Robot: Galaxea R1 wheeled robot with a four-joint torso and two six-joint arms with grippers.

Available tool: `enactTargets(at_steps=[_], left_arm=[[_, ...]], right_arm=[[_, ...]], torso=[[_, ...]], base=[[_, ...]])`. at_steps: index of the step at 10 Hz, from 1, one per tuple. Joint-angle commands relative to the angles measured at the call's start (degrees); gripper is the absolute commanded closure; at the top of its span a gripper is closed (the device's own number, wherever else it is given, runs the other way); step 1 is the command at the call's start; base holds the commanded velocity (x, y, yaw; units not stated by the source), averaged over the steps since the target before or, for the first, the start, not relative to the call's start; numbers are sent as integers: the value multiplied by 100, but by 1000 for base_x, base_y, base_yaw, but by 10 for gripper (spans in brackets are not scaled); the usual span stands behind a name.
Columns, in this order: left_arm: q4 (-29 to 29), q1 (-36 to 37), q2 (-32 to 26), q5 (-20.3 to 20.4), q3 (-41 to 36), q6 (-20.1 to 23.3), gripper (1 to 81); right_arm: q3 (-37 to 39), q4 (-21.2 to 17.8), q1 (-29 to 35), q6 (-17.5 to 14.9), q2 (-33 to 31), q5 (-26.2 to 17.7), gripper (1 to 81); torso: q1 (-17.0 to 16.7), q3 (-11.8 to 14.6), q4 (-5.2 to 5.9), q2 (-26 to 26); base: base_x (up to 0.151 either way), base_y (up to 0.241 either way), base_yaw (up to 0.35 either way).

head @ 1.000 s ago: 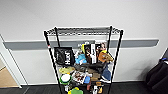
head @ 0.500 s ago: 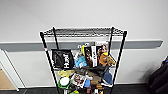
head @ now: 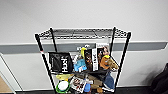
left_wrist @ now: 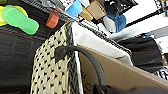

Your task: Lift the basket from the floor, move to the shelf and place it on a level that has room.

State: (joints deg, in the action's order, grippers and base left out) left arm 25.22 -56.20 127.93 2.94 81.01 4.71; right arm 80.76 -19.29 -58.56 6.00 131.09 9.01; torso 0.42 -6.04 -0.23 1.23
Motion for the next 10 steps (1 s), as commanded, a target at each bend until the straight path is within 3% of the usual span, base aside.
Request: enactTargets(at_steps=[1,10], left_arm=[[-79,631,-135,-232,-287,30,811],[-79,623,-127,-241,-287,30,811]], right_arm=[[-246,39,622,15,-106,-163,811],[-264,48,639,16,-115,-180,811]], torso=[[0,0,0,0],[0,0,0,0]], base=[[135,0,0],[128,0,0]])
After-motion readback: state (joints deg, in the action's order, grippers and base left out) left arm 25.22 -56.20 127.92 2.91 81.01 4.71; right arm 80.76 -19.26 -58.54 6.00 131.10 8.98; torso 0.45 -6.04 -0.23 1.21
